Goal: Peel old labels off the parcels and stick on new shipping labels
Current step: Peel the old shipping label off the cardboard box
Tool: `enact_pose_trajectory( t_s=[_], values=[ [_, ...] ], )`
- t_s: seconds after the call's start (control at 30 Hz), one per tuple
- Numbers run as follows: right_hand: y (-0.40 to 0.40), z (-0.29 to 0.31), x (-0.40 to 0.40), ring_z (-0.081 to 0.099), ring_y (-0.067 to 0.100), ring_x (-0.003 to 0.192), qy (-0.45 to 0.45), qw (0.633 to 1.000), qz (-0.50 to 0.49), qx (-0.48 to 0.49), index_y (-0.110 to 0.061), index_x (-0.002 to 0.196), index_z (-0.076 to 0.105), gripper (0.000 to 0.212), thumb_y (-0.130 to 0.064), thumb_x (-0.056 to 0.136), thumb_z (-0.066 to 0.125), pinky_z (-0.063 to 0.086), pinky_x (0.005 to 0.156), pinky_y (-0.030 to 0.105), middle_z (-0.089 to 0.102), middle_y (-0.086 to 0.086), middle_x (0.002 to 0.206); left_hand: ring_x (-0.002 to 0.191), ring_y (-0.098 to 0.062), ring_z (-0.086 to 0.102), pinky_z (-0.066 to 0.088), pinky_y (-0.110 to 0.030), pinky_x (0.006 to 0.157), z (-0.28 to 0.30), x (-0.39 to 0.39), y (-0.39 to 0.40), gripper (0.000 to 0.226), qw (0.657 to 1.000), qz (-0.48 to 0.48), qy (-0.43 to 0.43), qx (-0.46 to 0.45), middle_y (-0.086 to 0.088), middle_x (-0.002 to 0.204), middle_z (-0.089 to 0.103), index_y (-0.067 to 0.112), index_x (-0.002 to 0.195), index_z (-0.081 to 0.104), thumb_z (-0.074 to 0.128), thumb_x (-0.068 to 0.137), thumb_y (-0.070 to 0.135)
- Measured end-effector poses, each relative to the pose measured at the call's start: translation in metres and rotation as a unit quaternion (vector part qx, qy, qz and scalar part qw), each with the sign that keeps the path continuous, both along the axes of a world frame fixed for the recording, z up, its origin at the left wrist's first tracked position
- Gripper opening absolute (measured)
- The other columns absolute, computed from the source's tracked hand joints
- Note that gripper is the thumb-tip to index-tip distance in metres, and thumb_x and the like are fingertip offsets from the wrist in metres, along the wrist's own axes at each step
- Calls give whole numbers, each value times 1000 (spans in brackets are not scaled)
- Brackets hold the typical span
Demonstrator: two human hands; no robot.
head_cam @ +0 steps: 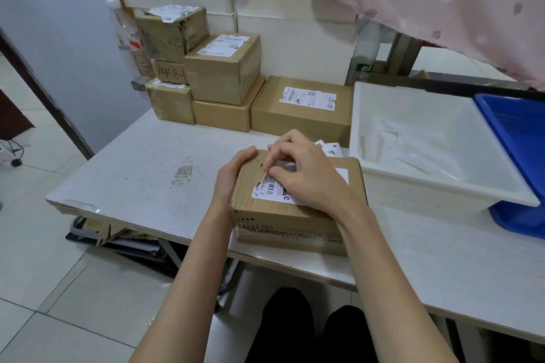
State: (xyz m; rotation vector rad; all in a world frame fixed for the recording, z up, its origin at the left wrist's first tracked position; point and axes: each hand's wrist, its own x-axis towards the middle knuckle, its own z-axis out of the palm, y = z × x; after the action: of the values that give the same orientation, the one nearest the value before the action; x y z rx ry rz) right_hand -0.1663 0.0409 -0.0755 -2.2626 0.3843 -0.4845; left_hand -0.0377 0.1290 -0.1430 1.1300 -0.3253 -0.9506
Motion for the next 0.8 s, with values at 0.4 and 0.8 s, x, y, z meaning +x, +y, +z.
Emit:
enact_pose_trajectory(
  t_s=[0.4, 0.8],
  values=[
    [11, 2, -4, 54, 12, 102, -36, 997, 53, -51, -27, 77, 74, 21, -11, 74, 61, 40, 98, 44, 62, -17, 99, 74, -19, 55, 44, -31, 69, 4, -2, 1, 24, 998, 25, -53, 15, -3, 74, 57, 14, 76, 67, 71, 75, 38],
    [1, 6, -9, 53, 9, 108, 20, 997, 76, 4, -16, 84, 67, 7, -11, 89, 65, 42, 94, 28, 48, -7, 103, 73, -20, 59, 45, -33, 70, -1, 0, -2, 27, 999, -11, -25, -25, -4, 78, 63, 13, 83, 71, 71, 77, 39]
  ],
)
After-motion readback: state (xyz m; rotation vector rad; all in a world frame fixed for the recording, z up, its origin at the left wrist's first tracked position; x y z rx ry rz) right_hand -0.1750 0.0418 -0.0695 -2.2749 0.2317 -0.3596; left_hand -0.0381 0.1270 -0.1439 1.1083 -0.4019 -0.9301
